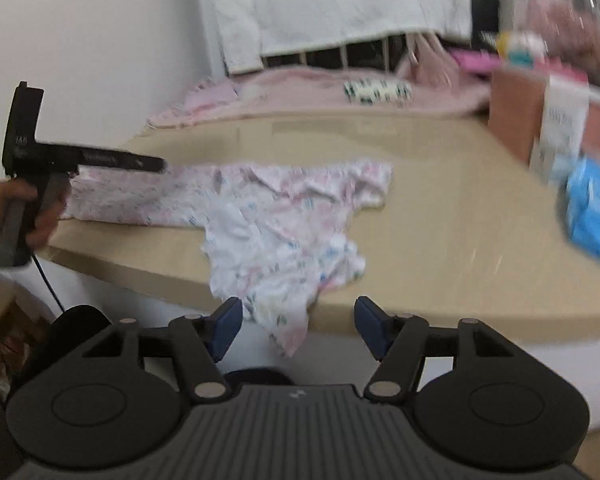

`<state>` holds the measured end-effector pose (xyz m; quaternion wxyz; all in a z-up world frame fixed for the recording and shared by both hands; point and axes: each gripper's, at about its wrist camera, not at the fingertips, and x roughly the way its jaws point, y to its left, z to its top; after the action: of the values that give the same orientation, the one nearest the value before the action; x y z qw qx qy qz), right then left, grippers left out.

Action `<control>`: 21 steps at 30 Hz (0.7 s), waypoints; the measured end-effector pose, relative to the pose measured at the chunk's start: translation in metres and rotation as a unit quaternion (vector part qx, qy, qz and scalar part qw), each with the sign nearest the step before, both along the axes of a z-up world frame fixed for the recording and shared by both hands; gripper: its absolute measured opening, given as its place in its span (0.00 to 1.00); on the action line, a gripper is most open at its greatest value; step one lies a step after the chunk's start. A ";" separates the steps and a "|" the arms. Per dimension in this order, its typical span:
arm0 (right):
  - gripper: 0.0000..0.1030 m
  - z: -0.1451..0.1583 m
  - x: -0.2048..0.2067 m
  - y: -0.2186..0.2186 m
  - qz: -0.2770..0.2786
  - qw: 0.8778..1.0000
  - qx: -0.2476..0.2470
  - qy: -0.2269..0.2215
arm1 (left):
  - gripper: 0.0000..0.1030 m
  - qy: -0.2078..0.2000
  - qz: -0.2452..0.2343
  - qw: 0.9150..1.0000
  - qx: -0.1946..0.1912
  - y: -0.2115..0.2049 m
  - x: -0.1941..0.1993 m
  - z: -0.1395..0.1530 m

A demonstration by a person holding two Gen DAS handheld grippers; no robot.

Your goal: Fold clothes

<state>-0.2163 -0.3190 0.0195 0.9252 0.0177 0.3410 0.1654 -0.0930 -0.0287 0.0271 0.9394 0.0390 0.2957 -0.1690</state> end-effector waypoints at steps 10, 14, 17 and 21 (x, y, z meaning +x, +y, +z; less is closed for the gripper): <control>0.02 0.010 0.075 -0.023 -0.068 0.958 0.277 0.020 | 0.39 0.002 -0.017 0.999 0.034 -0.018 -0.001 -0.023; 0.04 0.016 0.127 -0.010 -0.146 0.962 0.232 -0.016 | 0.41 -0.001 -0.018 0.999 0.036 -0.018 -0.003 -0.023; 0.09 0.011 0.150 0.011 -0.154 0.978 0.140 0.000 | 0.43 0.001 -0.016 0.999 0.036 -0.018 -0.002 -0.023; 0.46 0.022 0.125 0.011 -0.152 0.983 0.092 -0.051 | 0.46 0.010 -0.004 0.999 0.037 -0.017 0.000 -0.018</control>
<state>-0.0913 -0.3084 0.0419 0.9500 0.1460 0.2704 0.0547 -0.0931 -0.0460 0.0090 0.9336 0.0736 0.3110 -0.1623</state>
